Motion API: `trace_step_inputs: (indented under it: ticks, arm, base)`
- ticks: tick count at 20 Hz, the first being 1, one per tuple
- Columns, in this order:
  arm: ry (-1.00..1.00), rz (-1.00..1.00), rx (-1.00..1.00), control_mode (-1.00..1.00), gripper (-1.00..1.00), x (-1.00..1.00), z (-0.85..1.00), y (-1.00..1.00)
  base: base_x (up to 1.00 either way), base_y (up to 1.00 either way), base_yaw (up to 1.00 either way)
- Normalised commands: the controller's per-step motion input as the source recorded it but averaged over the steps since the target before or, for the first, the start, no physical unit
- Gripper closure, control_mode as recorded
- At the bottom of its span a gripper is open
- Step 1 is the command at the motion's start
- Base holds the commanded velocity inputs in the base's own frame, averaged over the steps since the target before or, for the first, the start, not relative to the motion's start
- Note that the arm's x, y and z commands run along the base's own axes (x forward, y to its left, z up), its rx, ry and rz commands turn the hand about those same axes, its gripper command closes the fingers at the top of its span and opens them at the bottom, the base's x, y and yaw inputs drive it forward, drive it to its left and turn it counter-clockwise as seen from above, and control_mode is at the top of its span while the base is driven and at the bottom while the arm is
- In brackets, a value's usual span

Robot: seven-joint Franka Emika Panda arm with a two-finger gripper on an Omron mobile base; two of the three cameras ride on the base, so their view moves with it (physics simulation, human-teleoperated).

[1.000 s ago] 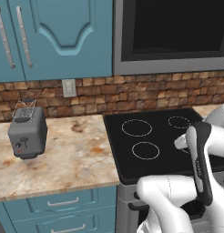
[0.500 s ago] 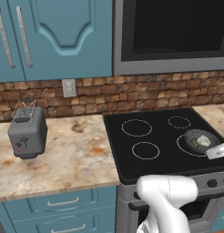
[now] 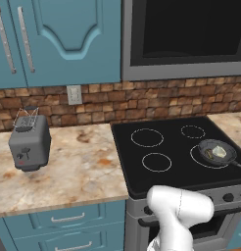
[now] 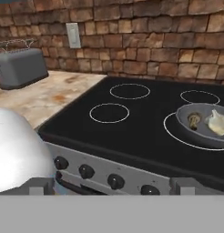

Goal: Put the garlic and mushroom in the pan. Then turn on the front right burner and set the heat to medium.

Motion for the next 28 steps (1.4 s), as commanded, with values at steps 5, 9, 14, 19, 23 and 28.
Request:
trace_step_inputs:
  ticks: [5, 9, 14, 19, 23, 28]
  arm:
    - [-0.15, -0.24, 0.00, -1.00, -1.00, -0.06, -0.28, 0.14]
    - [-0.02, -0.06, 0.00, -1.00, -1.00, 0.00, -0.27, 0.19]
    - [-0.09, -0.03, 0.07, -1.00, -1.00, 0.11, -0.40, 0.25]
    - [-0.08, 0.00, 0.04, -1.00, -1.00, 0.12, -0.48, 0.05]
    - [-0.14, 0.00, 0.06, -1.00, -1.00, 0.27, -0.60, 0.01]
    - [-0.09, -0.02, 0.12, -1.00, -1.00, 0.52, -0.45, 0.00]
  base:
    - [0.00, 0.00, 0.00]
    - [0.00, 0.00, 0.00]
    - [0.00, 0.00, 0.00]
    - [0.00, 0.00, 0.00]
    - [0.00, 0.00, 0.00]
    - [0.00, 0.00, 0.00]
